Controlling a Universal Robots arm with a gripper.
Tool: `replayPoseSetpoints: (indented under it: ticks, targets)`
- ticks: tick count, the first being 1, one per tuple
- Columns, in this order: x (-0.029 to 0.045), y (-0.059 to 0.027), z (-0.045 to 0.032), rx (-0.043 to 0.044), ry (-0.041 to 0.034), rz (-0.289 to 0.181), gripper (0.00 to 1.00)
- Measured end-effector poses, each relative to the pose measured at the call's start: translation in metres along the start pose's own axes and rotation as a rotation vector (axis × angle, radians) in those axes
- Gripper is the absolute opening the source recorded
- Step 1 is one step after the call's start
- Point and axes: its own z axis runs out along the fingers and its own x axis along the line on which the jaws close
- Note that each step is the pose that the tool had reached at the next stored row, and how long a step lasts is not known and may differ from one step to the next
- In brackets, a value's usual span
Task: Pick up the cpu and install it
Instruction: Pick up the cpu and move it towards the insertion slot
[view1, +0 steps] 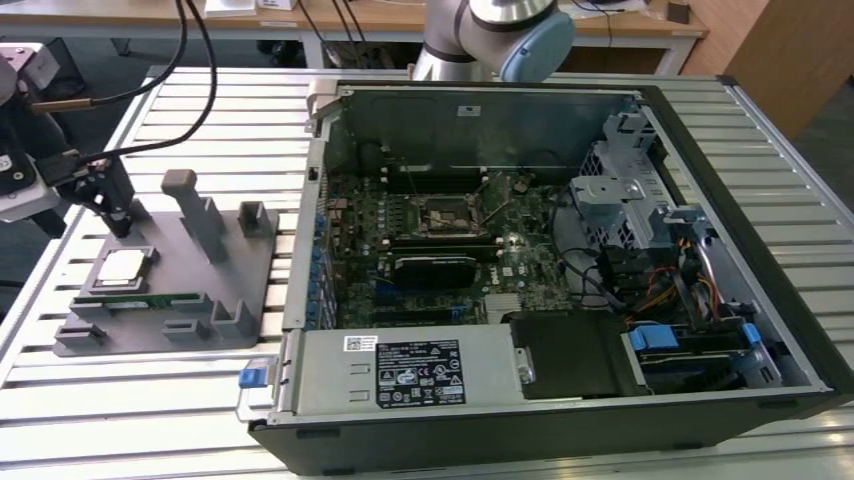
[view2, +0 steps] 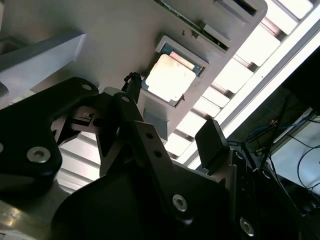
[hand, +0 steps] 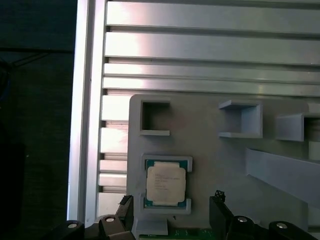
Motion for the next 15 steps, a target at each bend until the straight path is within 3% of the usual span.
replayPoseSetpoints:
  ticks: [6,8,15]
  targets:
    - [0.0000,-0.0001,0.0029,-0.0001,0.0000,-0.004,0.71]
    - [0.0000,-0.0003,0.0045,-0.0002,0.0008,-0.027,0.71]
    - [0.0001,-0.0008,0.0167,-0.0002,0.0014,-0.036,0.71]
